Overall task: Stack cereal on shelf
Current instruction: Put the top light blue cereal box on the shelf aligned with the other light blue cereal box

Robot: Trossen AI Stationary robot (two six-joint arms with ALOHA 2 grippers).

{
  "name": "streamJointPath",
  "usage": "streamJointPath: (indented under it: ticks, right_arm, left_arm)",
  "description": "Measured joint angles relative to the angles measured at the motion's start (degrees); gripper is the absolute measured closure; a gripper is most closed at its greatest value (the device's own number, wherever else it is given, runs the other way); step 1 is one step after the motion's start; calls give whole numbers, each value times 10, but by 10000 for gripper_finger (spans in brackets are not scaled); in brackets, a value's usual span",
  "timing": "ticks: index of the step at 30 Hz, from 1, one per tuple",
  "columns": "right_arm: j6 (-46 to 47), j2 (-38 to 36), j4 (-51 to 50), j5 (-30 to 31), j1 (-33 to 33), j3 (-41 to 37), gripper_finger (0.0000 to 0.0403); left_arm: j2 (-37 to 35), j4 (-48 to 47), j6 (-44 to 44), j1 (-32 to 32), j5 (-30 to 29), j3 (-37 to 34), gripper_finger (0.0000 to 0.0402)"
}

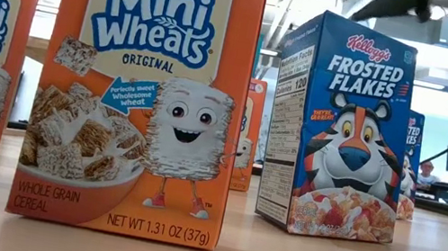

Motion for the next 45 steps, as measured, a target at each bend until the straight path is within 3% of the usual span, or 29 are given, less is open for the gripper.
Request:
streamJointPath:
  ticks: [3,8,12,16,23,28,45]
  right_arm:
    - [-58,44,58,-24,-35,0,133]
    - [-142,107,144,-65,-99,0,133]
    - [-197,139,215,-108,-161,0,134]
    - [-232,168,286,-220,-225,1,148]
    - [-243,236,318,-259,-289,0,187]
    - [-262,282,382,-308,-307,0,210]
    - [-304,303,401,-328,-318,26,263]
  left_arm:
    - [-46,-62,26,7,-3,0,102]
    - [-135,-222,117,23,-63,0,102]
    - [-203,-308,140,28,-91,0,102]
    - [-263,-356,146,27,-110,0,102]
    - [-348,-423,141,27,-130,0,102]
    - [-384,-459,141,27,-146,0,102]
    - [-405,-499,129,27,-157,0,102]
